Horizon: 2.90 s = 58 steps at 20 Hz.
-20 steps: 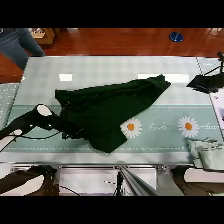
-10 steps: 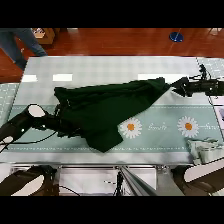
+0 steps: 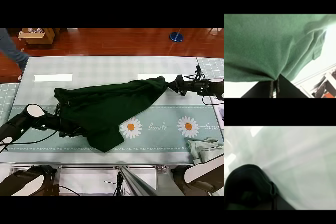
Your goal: Fold the shirts.
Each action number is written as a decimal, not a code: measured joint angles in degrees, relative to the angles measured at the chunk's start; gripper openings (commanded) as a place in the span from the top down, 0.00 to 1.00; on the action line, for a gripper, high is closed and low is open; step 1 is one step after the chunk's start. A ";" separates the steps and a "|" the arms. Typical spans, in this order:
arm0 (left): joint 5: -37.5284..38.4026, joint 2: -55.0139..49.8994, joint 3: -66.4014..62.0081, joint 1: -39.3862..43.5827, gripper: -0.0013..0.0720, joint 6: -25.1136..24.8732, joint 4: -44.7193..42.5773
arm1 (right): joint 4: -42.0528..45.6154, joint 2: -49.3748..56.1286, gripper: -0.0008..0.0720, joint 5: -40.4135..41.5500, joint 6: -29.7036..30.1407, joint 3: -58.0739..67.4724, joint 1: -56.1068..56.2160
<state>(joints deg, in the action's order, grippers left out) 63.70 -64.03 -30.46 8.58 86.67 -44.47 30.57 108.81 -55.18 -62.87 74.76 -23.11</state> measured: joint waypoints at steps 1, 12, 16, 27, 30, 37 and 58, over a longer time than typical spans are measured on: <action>0.04 0.00 -0.04 0.00 0.94 -0.17 0.11 | 0.15 -0.02 0.96 0.48 0.00 0.00 0.04; 1.22 12.39 -25.38 -3.21 0.94 -4.61 0.37 | 0.42 -24.83 0.96 -2.84 8.98 4.42 -1.01; 1.38 18.84 -44.54 -9.75 0.94 -4.85 0.42 | 0.87 -39.71 0.96 -1.31 6.78 12.46 -1.09; 12.07 24.74 -88.02 -20.70 0.94 -0.85 -13.11 | 26.82 -66.75 0.96 -1.81 -15.85 37.07 -1.09; 18.58 26.84 -91.27 -20.98 0.94 1.73 -16.22 | 36.65 -70.86 0.96 -12.28 -20.02 40.02 -1.09; 36.15 28.87 -93.98 -21.14 0.94 6.64 -17.49 | 48.02 -73.83 0.96 -39.04 -21.33 41.70 -1.09; 19.17 -6.82 -59.41 -17.35 0.94 -9.09 -15.04 | 38.01 -25.51 0.96 -34.62 -16.39 33.29 5.86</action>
<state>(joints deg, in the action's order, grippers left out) 82.87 -70.85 -89.86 -8.78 77.58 -59.51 68.58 83.31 -89.80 -79.26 108.05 -17.26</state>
